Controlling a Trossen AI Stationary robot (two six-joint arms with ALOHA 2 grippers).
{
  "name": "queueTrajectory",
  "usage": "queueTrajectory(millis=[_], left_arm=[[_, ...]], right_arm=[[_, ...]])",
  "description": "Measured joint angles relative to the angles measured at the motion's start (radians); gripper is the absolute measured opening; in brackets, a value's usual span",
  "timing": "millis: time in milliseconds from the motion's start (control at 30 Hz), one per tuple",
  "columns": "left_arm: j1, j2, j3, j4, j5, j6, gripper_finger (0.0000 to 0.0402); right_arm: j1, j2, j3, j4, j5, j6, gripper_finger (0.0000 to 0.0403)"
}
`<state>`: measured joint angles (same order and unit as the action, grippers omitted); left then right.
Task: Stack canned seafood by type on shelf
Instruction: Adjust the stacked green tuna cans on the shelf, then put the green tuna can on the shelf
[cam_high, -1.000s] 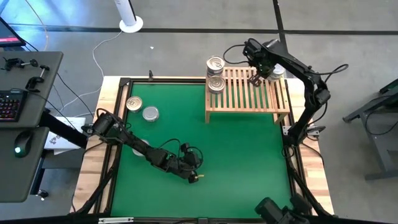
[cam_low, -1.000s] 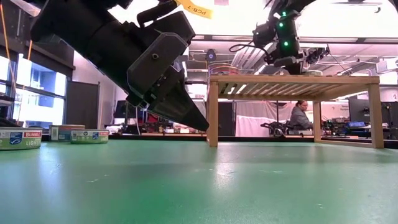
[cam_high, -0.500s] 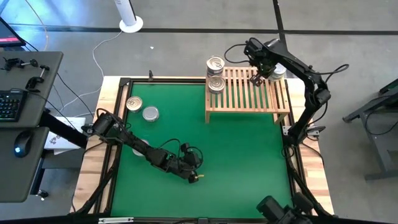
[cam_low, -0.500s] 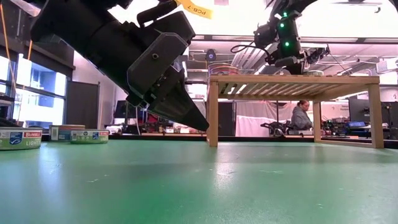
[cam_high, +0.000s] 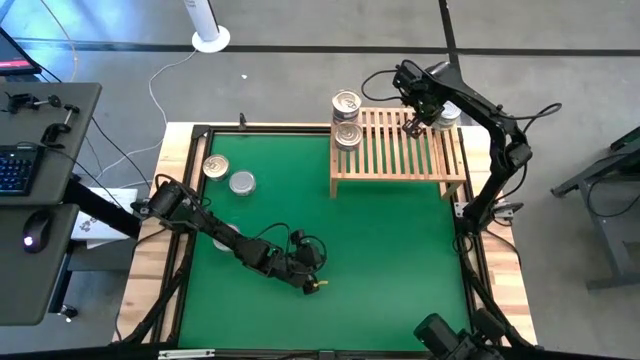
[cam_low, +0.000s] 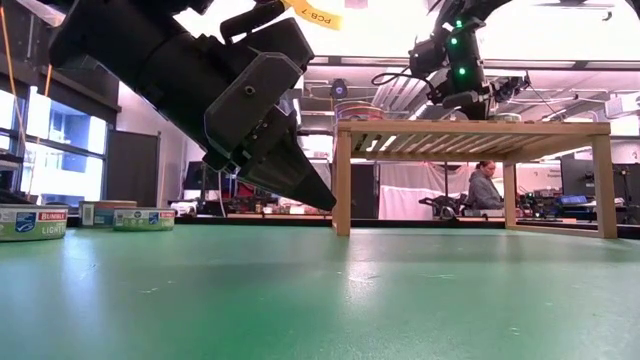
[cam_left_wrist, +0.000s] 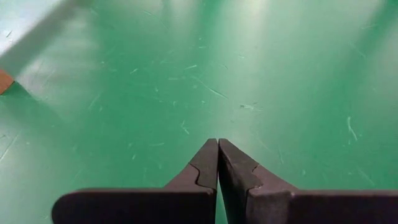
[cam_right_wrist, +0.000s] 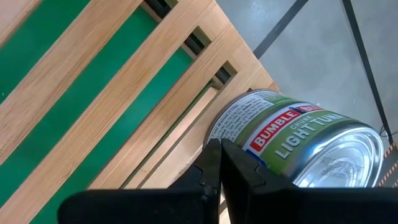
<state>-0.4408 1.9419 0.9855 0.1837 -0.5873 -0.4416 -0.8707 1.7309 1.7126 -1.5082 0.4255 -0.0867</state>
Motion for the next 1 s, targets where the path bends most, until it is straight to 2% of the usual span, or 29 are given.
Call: queueTrajectory(millis=[333, 700, 867, 1000], left_arm=[[-0.005, 0.0, 0.0, 0.0, -0.001, -0.001, 0.0], [-0.005, 0.0, 0.0, 0.0, -0.001, -0.002, 0.0], [-0.005, 0.0, 0.0, 0.0, -0.003, -0.002, 0.0], [-0.005, 0.0, 0.0, 0.0, -0.003, -0.004, 0.0]], right_arm=[[0.0, 0.0, 0.0, -0.001, 0.037, -0.003, 0.0], [0.011, -0.018, 0.0, 0.029, 0.021, -0.028, 0.0], [0.042, -0.095, 0.0, 0.169, -0.092, -0.092, 0.0], [0.078, -0.18, 0.0, 0.307, -0.242, -0.108, 0.0]])
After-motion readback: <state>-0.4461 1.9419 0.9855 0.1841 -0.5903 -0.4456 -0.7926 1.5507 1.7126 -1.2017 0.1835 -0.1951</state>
